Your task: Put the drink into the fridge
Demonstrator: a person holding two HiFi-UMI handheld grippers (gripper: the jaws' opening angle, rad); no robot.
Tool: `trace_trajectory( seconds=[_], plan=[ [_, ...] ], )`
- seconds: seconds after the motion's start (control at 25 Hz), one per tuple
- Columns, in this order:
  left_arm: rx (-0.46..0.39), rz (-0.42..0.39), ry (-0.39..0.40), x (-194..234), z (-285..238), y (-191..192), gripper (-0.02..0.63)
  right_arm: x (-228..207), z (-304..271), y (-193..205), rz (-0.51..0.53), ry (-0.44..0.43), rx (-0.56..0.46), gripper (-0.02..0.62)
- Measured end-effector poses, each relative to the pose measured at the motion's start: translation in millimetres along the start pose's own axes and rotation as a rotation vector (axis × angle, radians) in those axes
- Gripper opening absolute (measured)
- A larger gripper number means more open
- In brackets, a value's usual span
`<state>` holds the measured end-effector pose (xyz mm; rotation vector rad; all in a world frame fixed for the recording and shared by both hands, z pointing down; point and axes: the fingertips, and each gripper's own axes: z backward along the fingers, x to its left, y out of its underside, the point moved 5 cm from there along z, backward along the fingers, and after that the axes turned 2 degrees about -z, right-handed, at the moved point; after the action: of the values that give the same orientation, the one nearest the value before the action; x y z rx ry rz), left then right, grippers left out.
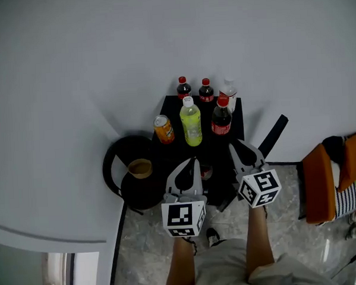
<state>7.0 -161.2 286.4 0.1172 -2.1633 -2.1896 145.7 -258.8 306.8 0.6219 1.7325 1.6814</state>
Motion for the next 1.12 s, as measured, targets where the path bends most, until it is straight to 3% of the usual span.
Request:
trace_trajectory(
  seconds=[0.04, 0.08, 0.2, 0.28, 0.6, 0.84, 1.12],
  plan=[
    [-0.001, 0.003, 0.005, 2.3, -12.2, 0.6, 0.009, -4.6, -12.1, -1.0, 0.003, -0.019, 0.007, 0.061],
    [-0.001, 0.002, 0.009, 4.1, -23.0, 1.4, 0.009, -8.4, -23.1, -1.6, 0.007, -0.04, 0.017, 0.149],
    [0.009, -0.012, 0.015, 9.2, -47.4, 6.3, 0.009, -16.3, -50.6, 0.7, 0.022, -0.107, 0.061, 0.262],
    [0.015, -0.022, 0.014, 13.6, -58.0, 10.7, 0.009, -19.0, -65.1, 5.2, 0.042, -0.138, 0.092, 0.296],
    [0.02, -0.021, -0.03, 42.0, -73.2, 16.2, 0.009, -17.6, -104.7, 13.2, 0.086, -0.186, 0.15, 0.307],
    [0.01, 0.013, -0.056, 60.6, -61.7, 24.0, 0.009, -14.2, -104.7, 14.5, 0.091, -0.114, 0.128, 0.305],
    [-0.006, 0.006, -0.017, 71.7, -29.1, 16.5, 0.009, 9.1, -76.3, 15.9, 0.075, -0.013, 0.105, 0.305]
  ],
)
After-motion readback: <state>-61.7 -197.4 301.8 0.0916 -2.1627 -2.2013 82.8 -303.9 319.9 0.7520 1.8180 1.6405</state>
